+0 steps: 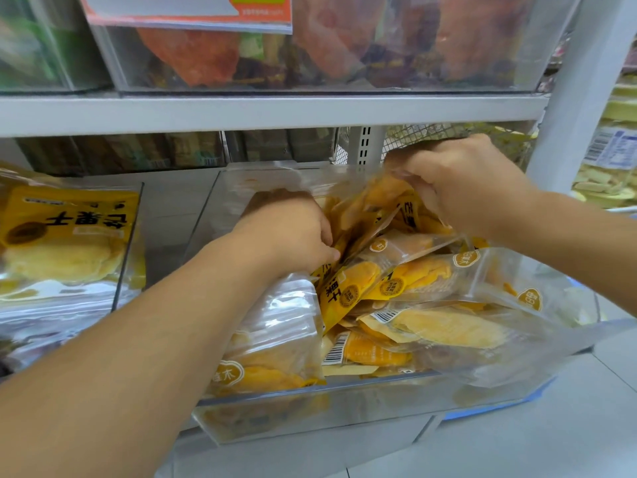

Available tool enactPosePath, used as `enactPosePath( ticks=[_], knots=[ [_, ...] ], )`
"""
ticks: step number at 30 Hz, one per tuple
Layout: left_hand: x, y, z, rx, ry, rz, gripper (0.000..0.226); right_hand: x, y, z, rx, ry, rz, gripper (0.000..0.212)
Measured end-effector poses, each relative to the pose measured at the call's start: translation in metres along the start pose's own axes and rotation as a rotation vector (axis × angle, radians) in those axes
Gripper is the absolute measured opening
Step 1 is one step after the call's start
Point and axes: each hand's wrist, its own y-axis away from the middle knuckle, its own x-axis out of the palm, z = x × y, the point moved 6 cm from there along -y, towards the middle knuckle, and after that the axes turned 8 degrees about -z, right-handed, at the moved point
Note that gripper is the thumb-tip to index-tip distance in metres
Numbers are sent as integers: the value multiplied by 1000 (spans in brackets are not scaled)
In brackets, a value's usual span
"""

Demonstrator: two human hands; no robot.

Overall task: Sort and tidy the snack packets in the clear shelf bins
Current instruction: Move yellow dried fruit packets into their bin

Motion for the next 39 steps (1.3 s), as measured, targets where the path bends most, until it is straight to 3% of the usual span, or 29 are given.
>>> enactPosePath(
  ticks=[3, 6, 11, 18, 21, 24, 28, 30, 32, 39],
  knots=[
    [5, 2, 0, 5, -2, 101, 26, -10, -2, 8, -38, -52, -89, 8],
    [3, 2, -1, 9, -16, 90, 36, -11, -2, 20, -123, -43, -107, 21],
    [1, 2, -2, -18, -23, 94, 50, -9, -7, 20, -154, -46, -98, 24],
    [-3, 0, 1, -72, -18, -6, 36, 9, -20, 39, -398, 24, 151, 27],
    [-8, 0, 6, -127, -17, -85, 35, 40, -20, 37, -181, 3, 466, 34],
    [-10, 1, 6, -137, -2, -121, 32, 54, -31, 21, 236, -93, 518, 14],
    [-16, 5, 4, -151, 4, -147, 30, 60, -29, -5, 577, -13, 510, 77],
    [-21, 7, 5, -176, 20, -174, 31, 67, -22, -8, 614, -59, 622, 82],
    [-21, 9, 3, -176, 14, -149, 34, 73, -21, -11, 624, -76, 685, 67],
    [-14, 7, 1, -140, -20, -60, 46, 79, -28, 3, 637, -215, 683, 44]
  ],
)
